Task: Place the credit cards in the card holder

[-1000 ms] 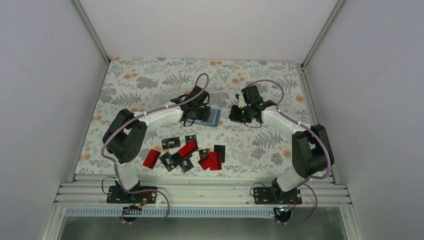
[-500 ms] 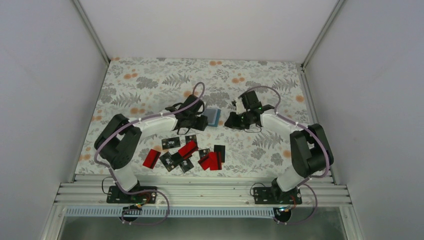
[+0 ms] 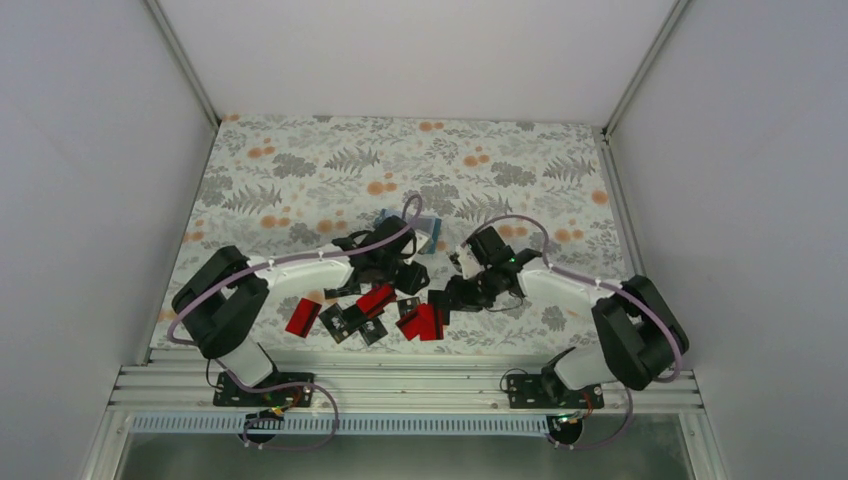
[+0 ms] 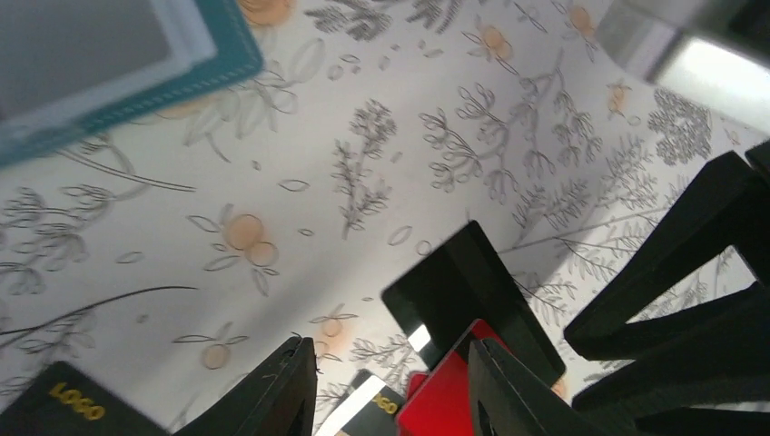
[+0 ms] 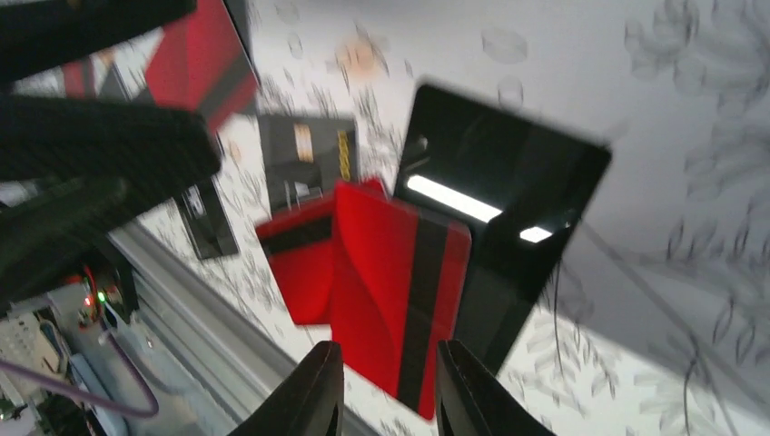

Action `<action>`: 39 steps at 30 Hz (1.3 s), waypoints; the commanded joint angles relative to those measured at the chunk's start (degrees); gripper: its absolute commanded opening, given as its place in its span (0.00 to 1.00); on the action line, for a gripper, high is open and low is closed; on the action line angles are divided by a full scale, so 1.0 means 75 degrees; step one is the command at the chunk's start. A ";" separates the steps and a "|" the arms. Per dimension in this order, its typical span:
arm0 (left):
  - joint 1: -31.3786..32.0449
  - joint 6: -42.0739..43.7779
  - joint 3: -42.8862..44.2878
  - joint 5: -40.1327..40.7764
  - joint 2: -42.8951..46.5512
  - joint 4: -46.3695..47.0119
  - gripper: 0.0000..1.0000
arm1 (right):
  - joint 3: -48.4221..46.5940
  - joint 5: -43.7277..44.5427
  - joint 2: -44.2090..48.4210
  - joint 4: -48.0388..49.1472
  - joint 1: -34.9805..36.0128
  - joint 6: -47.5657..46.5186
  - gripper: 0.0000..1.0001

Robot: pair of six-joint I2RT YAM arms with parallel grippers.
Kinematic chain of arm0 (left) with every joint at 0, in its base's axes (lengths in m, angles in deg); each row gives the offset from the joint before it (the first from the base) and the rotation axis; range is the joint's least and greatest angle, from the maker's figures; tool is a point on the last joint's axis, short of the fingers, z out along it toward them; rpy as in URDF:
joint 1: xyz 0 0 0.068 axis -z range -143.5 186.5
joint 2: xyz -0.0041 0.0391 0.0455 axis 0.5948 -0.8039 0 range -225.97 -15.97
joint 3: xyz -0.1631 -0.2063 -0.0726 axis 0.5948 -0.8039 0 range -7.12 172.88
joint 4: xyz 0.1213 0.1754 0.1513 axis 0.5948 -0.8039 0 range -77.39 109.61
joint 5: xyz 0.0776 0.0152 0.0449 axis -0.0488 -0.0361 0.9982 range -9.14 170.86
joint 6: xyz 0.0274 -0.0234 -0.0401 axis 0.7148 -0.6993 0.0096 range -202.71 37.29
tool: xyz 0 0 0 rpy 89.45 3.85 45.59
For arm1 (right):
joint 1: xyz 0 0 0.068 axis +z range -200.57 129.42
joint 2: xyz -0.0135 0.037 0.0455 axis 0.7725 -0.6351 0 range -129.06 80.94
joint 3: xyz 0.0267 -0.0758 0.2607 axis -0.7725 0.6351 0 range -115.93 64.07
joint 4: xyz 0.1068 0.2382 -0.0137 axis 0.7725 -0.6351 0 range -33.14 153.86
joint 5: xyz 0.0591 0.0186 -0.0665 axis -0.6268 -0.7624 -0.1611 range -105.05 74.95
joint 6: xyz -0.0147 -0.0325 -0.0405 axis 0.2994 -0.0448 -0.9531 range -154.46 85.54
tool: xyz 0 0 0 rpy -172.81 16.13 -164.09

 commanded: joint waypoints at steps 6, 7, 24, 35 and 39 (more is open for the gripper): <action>0.0533 0.0040 -0.0207 -0.0640 -0.0604 0.0609 0.41 | 0.1071 -0.0342 0.1513 -0.0561 0.0277 0.0583 0.37; 0.0561 0.0051 -0.0213 -0.0657 -0.0666 0.0616 0.41 | 0.1133 -0.0388 0.1584 -0.0607 0.0276 0.0581 0.37; 0.1226 -0.0197 -0.0723 -0.0580 -0.0840 0.0714 0.40 | 0.2222 -0.1247 0.2403 -0.1170 0.0309 0.0749 0.43; 0.1578 -0.0158 -0.0679 -0.0646 -0.0982 0.0992 0.39 | 0.2548 -0.1355 0.2358 -0.0789 0.0418 0.1352 0.44; 0.1668 0.0043 -0.0388 -0.0618 -0.1182 0.0992 0.38 | 0.2542 -0.1107 0.2334 -0.0762 0.0431 0.1449 0.44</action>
